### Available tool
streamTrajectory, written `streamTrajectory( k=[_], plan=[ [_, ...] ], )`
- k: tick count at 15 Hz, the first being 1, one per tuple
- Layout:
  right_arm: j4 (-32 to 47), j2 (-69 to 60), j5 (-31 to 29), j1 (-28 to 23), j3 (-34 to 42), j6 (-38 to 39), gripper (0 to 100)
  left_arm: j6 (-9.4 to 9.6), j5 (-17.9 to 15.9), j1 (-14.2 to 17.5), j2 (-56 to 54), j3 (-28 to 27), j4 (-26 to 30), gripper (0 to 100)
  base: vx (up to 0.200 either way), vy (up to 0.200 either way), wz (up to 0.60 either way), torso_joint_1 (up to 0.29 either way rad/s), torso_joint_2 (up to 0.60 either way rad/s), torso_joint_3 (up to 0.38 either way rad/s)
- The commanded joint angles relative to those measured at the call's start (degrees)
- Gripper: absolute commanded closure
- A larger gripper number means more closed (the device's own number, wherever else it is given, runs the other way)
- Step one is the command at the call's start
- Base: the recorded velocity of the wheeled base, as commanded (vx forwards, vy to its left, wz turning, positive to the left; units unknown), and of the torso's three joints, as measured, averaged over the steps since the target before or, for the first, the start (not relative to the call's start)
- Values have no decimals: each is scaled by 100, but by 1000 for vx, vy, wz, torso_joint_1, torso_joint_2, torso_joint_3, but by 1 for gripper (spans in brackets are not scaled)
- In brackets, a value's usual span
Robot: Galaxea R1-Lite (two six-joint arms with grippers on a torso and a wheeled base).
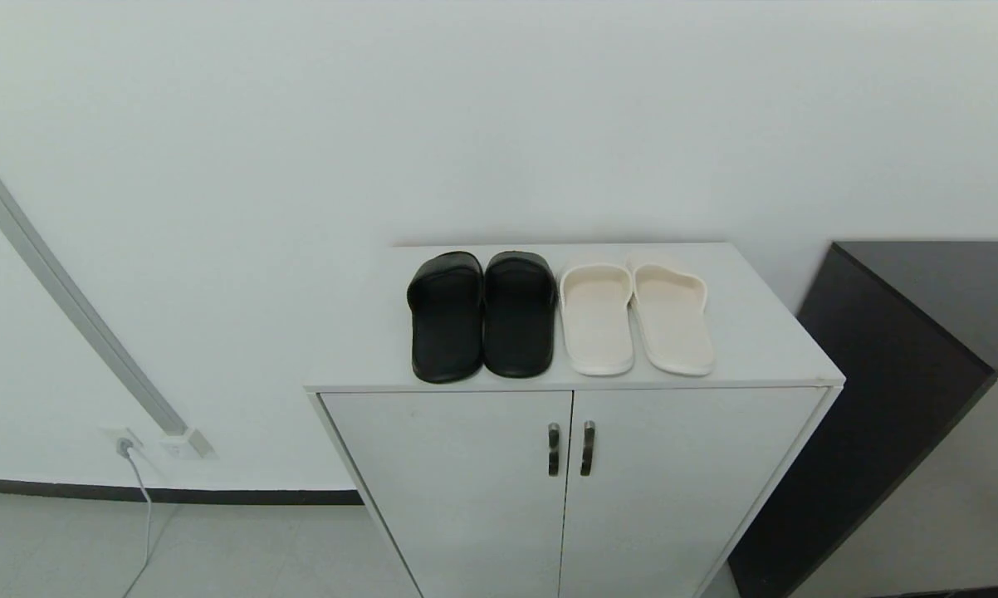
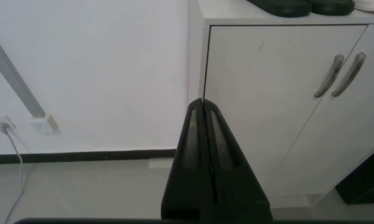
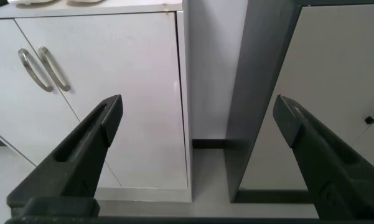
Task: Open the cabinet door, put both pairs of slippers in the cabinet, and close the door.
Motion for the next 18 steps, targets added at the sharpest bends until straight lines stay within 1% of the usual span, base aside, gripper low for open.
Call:
streamTrajectory(
  k=[1,13,14,17,18],
  plan=[
    [2,7,2,4,0,2,0,-1,0,1,-1,0,-1,100,0,0,0,0,0,0],
    [2,7,2,4,0,-15,0,-1,0,1,-1,0,-1,100,0,0,0,0,0,0],
    [-7,7,2,4,0,2,0,25,-9,1,-1,0,-1,100,0,0,0,0,0,0],
    [-7,7,72,4,0,-7,0,-10,-9,1,-1,0,-1,100,0,0,0,0,0,0],
    [-7,7,90,4,0,-33,0,34,0,1,-1,0,7,100,0,0,0,0,0,0]
  ],
)
